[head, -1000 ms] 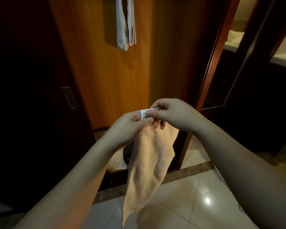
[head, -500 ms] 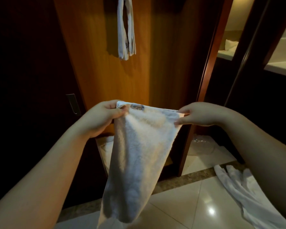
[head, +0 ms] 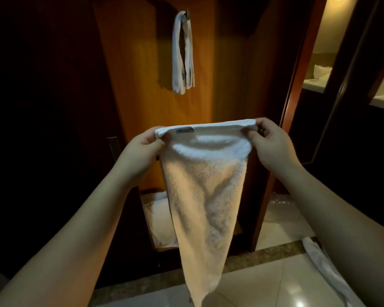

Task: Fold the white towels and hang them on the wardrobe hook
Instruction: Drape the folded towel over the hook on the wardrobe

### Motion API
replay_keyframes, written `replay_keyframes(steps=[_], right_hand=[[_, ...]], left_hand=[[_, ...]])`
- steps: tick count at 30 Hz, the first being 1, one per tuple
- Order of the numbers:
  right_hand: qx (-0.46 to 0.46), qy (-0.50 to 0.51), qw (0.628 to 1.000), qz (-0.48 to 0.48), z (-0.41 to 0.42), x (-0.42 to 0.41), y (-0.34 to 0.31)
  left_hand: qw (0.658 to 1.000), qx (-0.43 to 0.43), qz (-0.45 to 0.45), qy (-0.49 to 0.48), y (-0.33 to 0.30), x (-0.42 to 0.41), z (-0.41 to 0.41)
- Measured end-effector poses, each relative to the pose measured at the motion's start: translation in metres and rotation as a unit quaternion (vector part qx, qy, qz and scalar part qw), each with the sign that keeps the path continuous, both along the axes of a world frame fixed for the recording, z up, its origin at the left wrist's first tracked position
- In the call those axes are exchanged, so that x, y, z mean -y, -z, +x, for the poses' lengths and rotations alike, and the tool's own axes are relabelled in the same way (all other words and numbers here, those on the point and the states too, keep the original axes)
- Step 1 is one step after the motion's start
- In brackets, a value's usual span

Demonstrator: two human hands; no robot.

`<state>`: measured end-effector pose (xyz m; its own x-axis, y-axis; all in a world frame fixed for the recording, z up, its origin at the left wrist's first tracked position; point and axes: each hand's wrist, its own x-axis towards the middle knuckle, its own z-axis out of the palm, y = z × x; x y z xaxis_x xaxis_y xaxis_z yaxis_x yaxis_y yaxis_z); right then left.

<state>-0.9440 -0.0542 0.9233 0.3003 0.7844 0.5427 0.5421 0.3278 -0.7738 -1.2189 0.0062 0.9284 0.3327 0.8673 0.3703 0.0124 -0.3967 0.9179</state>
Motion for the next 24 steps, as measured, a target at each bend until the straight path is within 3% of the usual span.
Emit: replay_keyframes(steps=[5,10,24], right_hand=[[-0.030,0.066,0.993,0.097,-0.016,-0.009,-0.005],[0.029,0.073,0.988,0.132,-0.016,-0.014,-0.007],[-0.024,0.055,0.985,0.160,-0.014,-0.005,-0.012]], left_hand=[[0.996,0.020,0.067,-0.058,-0.008,0.014,0.014],[0.992,0.038,0.079,-0.086,-0.013,0.015,0.011],[0.988,0.144,-0.062,0.012,-0.020,0.013,0.015]])
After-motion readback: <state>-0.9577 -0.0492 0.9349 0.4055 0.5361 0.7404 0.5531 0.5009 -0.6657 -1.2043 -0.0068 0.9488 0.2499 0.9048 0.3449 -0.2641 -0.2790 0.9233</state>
